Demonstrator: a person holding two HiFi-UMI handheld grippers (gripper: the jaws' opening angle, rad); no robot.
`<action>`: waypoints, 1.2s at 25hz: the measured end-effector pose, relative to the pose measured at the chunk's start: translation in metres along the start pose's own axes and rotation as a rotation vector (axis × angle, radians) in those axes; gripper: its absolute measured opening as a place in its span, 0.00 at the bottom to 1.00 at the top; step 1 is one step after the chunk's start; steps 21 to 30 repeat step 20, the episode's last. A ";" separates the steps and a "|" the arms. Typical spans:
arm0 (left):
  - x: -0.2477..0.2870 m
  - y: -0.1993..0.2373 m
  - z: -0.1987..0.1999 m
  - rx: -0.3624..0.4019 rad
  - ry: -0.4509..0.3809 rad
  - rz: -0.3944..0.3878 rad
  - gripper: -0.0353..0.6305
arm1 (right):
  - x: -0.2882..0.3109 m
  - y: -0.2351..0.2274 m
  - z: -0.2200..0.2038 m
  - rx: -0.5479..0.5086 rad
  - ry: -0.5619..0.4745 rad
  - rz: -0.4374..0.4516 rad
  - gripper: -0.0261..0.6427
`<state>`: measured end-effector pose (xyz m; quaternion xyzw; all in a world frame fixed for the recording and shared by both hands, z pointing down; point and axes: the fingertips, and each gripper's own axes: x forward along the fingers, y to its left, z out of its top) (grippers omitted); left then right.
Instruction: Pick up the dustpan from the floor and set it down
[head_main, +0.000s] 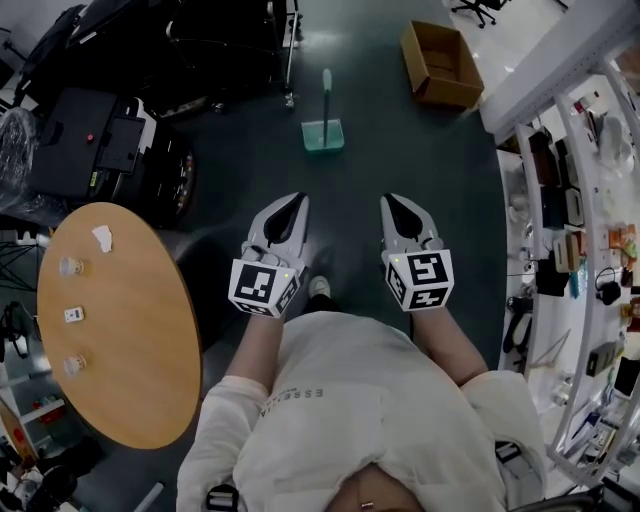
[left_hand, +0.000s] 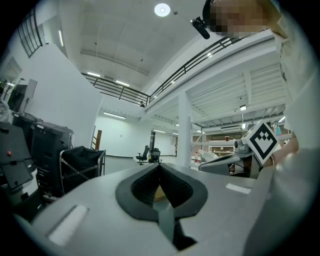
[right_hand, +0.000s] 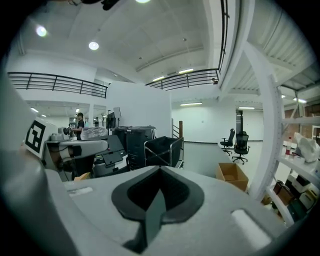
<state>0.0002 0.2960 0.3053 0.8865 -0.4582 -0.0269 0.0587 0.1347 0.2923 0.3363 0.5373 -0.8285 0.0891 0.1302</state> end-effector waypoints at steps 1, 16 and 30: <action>-0.001 -0.003 0.000 0.001 -0.001 0.001 0.07 | -0.003 0.000 -0.001 -0.009 0.000 0.001 0.02; -0.034 -0.045 0.004 0.061 0.004 0.024 0.07 | -0.045 0.005 -0.005 -0.009 -0.004 0.051 0.02; -0.034 -0.051 0.007 0.065 -0.009 0.028 0.07 | -0.050 0.004 -0.005 -0.028 -0.011 0.053 0.02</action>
